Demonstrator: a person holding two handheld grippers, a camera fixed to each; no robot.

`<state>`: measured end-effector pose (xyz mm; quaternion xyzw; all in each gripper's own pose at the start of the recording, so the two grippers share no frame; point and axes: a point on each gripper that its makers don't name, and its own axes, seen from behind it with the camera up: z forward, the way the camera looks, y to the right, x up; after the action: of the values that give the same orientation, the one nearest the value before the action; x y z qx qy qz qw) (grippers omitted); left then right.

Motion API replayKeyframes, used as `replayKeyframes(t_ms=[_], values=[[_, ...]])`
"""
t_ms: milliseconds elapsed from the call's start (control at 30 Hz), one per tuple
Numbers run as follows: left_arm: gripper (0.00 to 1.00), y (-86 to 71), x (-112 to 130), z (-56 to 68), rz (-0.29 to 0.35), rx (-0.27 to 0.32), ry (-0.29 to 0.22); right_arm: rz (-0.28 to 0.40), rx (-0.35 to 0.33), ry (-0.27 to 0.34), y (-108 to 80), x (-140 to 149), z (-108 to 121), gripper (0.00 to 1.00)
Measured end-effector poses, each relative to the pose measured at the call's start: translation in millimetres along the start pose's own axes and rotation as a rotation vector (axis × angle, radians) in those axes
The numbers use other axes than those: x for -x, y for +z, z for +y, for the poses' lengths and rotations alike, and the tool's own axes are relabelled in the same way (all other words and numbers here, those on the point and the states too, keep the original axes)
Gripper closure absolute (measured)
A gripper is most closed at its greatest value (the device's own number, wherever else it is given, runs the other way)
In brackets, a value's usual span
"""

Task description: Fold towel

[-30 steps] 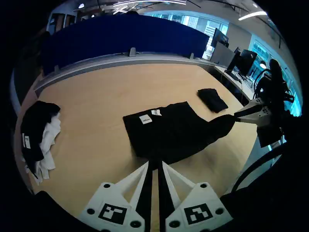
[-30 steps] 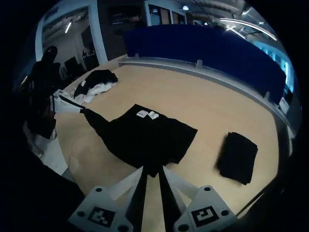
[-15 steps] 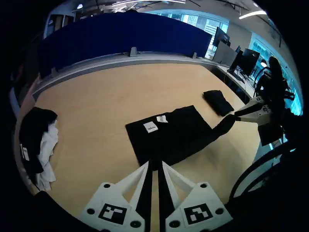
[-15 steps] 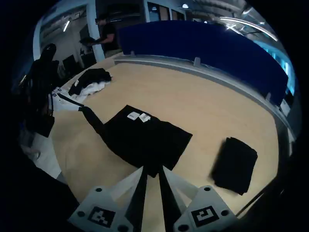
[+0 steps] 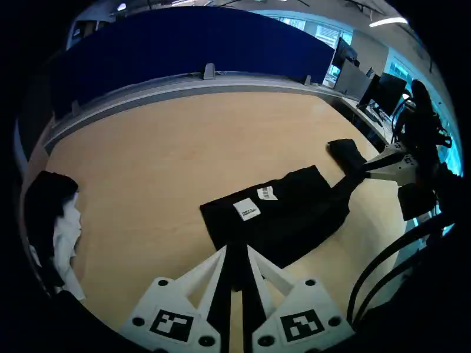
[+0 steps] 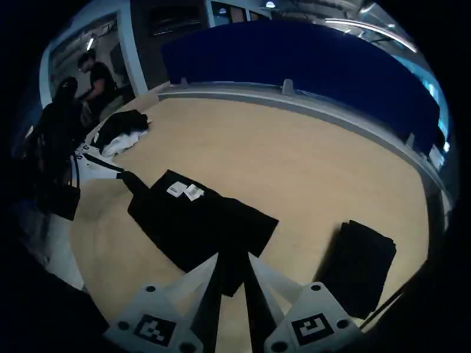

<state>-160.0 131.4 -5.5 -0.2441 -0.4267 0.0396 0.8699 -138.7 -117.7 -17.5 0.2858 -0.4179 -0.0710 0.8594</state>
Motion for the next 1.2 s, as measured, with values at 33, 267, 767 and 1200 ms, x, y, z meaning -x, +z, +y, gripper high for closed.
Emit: replayKeyframes(t_ms=[33, 267, 767, 1200], values=[[0.91, 2.3, 0, -1.0, -0.002, -0.001, 0.002, -0.004, 0.002, 0.003, 2.3, 1, 1, 0.79], [0.91, 12.6, -1, -7.0, -0.008, -0.012, 0.003, -0.027, 0.014, 0.017, 15.8, 5, 7, 0.79], [0.91, 30.8, 1, -15.2, -0.033, -0.021, -0.012, -0.07, 0.016, 0.017, 27.1, 8, 12, 0.79], [0.86, 55.1, -3, -27.8, -0.045, -0.052, -0.015, -0.076, 0.049, 0.036, 45.4, 8, 25, 0.76]])
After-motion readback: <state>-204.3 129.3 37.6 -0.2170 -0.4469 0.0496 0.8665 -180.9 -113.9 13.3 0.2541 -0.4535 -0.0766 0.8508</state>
